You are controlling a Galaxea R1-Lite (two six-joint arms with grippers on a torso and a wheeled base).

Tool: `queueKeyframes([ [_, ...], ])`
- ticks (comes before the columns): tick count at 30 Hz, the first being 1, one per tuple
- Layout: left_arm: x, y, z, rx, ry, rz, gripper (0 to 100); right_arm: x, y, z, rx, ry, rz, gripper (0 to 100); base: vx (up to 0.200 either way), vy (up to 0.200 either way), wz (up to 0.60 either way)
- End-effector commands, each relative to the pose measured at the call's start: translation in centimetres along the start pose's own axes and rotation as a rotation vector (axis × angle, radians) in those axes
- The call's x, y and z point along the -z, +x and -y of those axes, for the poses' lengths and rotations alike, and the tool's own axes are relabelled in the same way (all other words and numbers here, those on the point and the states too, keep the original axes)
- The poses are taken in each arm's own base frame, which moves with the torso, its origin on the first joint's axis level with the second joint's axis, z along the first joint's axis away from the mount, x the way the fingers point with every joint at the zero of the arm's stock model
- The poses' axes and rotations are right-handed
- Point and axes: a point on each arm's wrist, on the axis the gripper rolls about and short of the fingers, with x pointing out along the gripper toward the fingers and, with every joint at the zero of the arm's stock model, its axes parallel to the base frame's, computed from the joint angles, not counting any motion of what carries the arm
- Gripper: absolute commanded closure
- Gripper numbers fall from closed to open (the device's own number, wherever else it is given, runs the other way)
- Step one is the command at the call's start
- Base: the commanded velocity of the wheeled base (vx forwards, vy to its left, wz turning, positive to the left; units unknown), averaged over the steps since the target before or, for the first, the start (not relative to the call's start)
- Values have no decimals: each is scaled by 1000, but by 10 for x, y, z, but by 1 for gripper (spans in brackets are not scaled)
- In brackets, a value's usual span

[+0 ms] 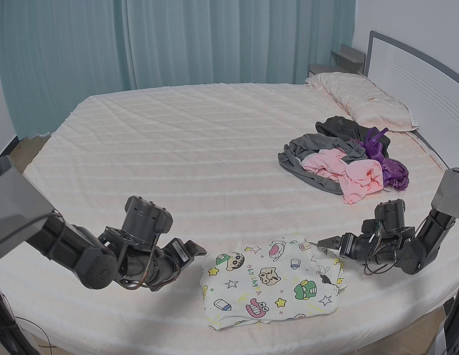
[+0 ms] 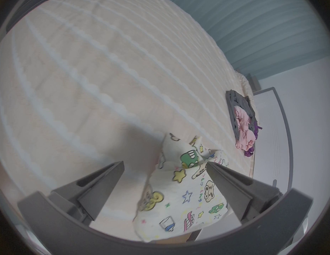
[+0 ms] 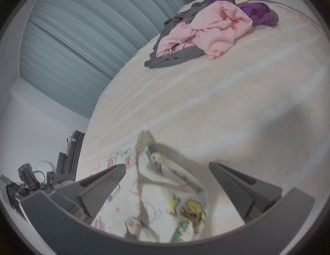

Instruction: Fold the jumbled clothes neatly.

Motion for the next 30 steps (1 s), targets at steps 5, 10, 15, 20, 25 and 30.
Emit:
queueKeyframes([
  [5,26,55,-5,26,67,-13,0,24,-14,5,-35,-9,-108,0,0,0,0],
  [10,34,63,-14,57,133,-11,0,30,-11,6,-54,-5,-148,0,0,0,0],
  [15,37,68,-17,72,154,-6,0,35,-6,5,-58,-5,-177,0,0,0,0],
  [20,44,70,-14,85,170,-15,0,40,-2,-1,-76,-17,-200,0,0,0,0],
  [25,50,68,-5,130,186,-14,0,43,-2,-7,-101,-34,-212,0,0,0,0],
  [30,57,67,1,180,201,-7,0,46,-2,-13,-127,-52,-204,0,0,0,0],
])
